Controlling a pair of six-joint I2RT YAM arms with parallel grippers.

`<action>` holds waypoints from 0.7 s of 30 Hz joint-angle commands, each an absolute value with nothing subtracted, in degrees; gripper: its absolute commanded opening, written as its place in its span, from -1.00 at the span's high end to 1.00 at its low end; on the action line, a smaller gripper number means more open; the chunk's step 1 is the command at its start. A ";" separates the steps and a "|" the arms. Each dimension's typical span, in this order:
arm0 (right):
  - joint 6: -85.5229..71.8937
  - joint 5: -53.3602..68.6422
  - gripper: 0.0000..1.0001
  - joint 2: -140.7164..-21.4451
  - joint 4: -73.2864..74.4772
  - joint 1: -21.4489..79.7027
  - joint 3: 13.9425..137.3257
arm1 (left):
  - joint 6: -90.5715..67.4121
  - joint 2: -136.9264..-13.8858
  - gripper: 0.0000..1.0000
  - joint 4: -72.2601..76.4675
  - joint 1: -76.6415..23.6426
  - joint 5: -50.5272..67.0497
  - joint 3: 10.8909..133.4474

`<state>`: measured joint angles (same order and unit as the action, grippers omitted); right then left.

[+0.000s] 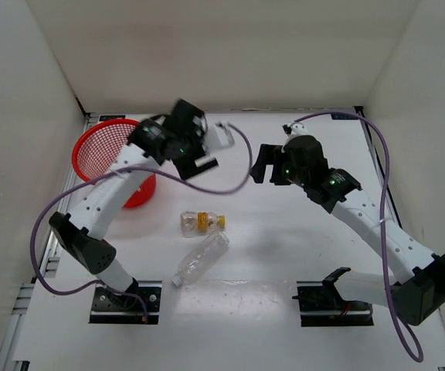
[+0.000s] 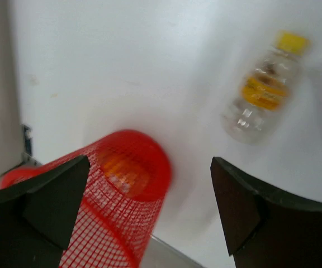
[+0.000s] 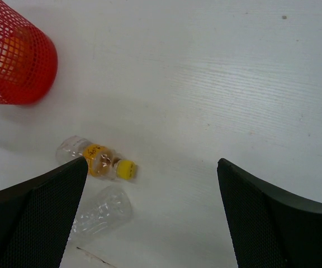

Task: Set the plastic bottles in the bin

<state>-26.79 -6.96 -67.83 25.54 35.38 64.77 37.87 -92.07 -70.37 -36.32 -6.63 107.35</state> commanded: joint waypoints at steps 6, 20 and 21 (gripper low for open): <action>-25.05 -9.23 -1.00 -61.27 28.65 34.98 59.52 | 44.38 -79.10 -1.00 -66.71 -45.53 -5.31 75.77; -22.07 -9.31 -1.00 -59.42 30.32 33.22 56.25 | 39.28 -90.25 -1.00 -53.09 -49.31 -0.79 65.84; -22.06 -9.32 -1.00 -59.41 30.84 33.22 55.47 | 39.29 -91.22 -1.00 -52.39 -49.31 -1.31 65.22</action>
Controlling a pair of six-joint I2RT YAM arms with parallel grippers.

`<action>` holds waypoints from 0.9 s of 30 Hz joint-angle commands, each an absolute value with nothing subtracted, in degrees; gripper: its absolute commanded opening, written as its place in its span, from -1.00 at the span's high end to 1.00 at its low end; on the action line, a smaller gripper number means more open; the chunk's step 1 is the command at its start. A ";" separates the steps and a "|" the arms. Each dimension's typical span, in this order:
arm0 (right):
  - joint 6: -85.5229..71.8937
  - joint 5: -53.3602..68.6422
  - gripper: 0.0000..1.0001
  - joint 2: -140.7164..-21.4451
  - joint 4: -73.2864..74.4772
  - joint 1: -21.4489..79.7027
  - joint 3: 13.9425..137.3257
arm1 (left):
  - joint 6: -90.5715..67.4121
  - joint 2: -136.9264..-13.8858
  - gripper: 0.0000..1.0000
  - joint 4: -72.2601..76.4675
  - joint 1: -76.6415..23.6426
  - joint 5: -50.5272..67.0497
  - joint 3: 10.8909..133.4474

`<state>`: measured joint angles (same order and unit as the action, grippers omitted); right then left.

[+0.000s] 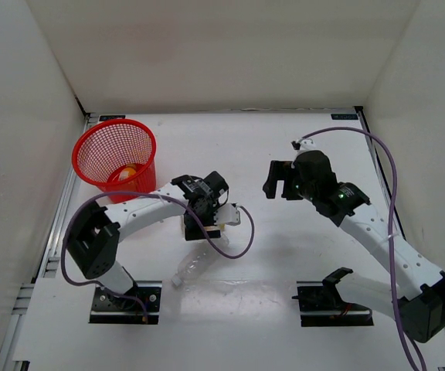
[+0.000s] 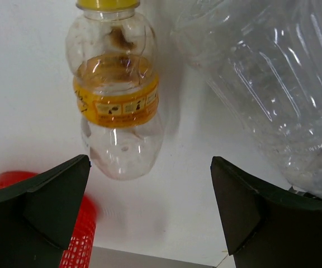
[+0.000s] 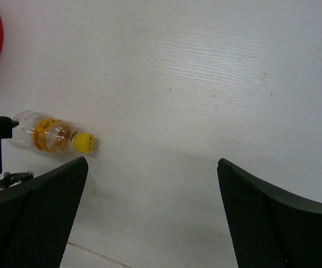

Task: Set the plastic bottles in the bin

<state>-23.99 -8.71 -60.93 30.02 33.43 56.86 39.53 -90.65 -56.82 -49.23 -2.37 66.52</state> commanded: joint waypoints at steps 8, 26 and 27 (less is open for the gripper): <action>-21.01 -9.32 -1.00 -55.46 31.38 30.42 51.33 | 38.14 -97.99 -1.00 -48.25 -45.62 -0.54 66.27; -21.62 -7.48 -1.00 -54.93 29.71 28.30 50.80 | 26.55 -89.84 0.68 -51.50 -41.48 -13.51 86.47; -22.32 -7.47 -1.00 -54.93 29.71 28.30 50.28 | 25.67 -88.17 0.68 -50.81 -40.96 -18.58 88.05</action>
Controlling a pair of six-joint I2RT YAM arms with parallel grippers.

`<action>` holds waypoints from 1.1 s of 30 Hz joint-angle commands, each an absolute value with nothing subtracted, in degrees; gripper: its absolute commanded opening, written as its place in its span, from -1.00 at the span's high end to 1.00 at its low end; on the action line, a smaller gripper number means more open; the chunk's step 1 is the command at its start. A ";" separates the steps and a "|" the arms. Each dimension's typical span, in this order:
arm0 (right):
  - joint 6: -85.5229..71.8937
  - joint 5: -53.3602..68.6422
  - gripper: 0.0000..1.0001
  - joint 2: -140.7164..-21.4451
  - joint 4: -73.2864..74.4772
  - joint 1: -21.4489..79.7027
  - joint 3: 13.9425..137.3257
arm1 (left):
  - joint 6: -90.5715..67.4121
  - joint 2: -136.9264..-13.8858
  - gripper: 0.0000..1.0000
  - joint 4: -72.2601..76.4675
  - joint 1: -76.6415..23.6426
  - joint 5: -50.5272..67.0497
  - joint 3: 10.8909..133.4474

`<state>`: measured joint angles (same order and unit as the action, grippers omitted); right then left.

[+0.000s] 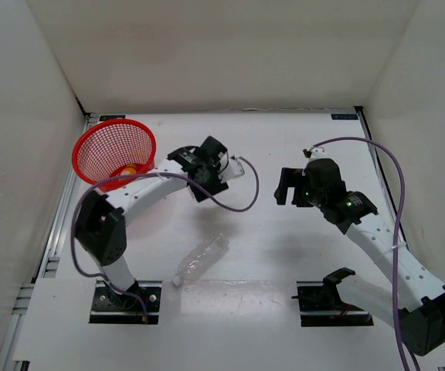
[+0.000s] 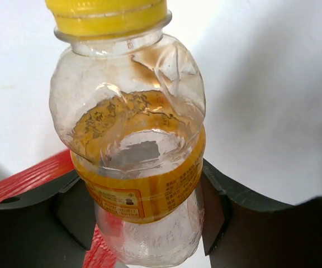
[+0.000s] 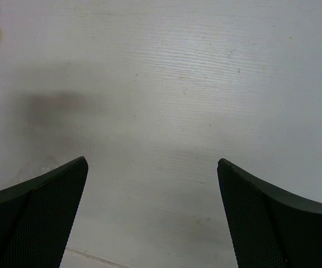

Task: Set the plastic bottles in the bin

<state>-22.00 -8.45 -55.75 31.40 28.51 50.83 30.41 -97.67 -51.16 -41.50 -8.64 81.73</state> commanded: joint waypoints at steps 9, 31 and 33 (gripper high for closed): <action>-28.29 -1.84 -1.00 -58.00 27.07 31.81 48.16 | 27.77 -73.56 0.55 -41.49 -24.37 -28.13 88.69; -98.08 3.06 -1.00 -84.08 33.66 54.31 56.06 | 21.53 -79.63 -1.00 -43.68 0.35 -14.67 78.49; -99.23 5.61 -1.00 -86.56 32.70 55.11 57.30 | 20.84 -78.49 -1.00 -44.47 1.66 -14.68 78.49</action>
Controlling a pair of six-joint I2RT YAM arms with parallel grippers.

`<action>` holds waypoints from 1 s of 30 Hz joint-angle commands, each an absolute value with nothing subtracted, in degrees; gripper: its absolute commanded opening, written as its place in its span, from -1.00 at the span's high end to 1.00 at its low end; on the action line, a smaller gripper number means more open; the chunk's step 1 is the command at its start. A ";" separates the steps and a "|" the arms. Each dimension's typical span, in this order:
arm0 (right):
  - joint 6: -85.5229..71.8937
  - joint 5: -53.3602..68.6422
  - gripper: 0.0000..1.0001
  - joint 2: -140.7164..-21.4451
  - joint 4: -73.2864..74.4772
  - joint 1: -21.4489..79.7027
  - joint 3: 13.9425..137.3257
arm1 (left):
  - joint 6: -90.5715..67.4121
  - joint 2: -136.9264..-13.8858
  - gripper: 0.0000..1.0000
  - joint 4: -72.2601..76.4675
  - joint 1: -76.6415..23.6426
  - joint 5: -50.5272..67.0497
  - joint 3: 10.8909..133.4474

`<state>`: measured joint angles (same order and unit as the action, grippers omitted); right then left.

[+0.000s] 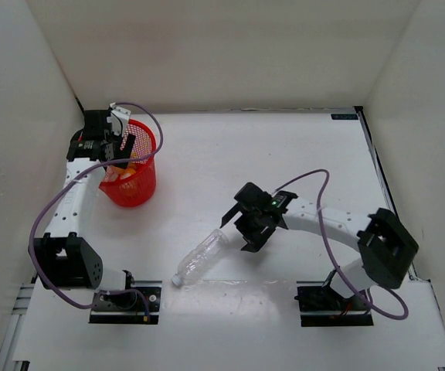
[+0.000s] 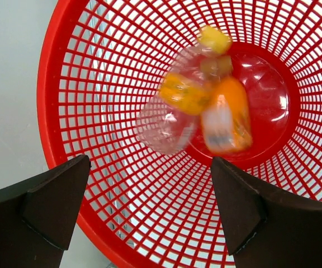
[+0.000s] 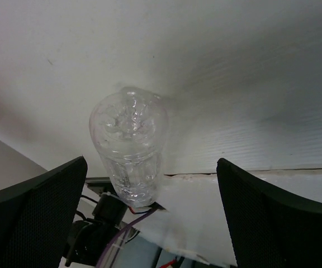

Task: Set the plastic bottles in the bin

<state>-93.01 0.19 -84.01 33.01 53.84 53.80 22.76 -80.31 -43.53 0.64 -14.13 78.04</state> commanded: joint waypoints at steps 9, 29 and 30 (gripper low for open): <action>-99.32 5.80 -1.00 -94.56 31.38 57.74 62.66 | 19.69 -69.79 -1.00 -48.60 2.81 -14.68 77.96; -81.14 -0.44 0.71 -106.96 36.39 54.84 74.36 | 29.27 -63.63 -1.00 -79.89 -9.74 12.82 82.10; -79.82 -0.44 0.77 -106.96 36.39 54.15 74.36 | 29.27 -64.24 -1.00 -79.89 -10.36 13.53 82.09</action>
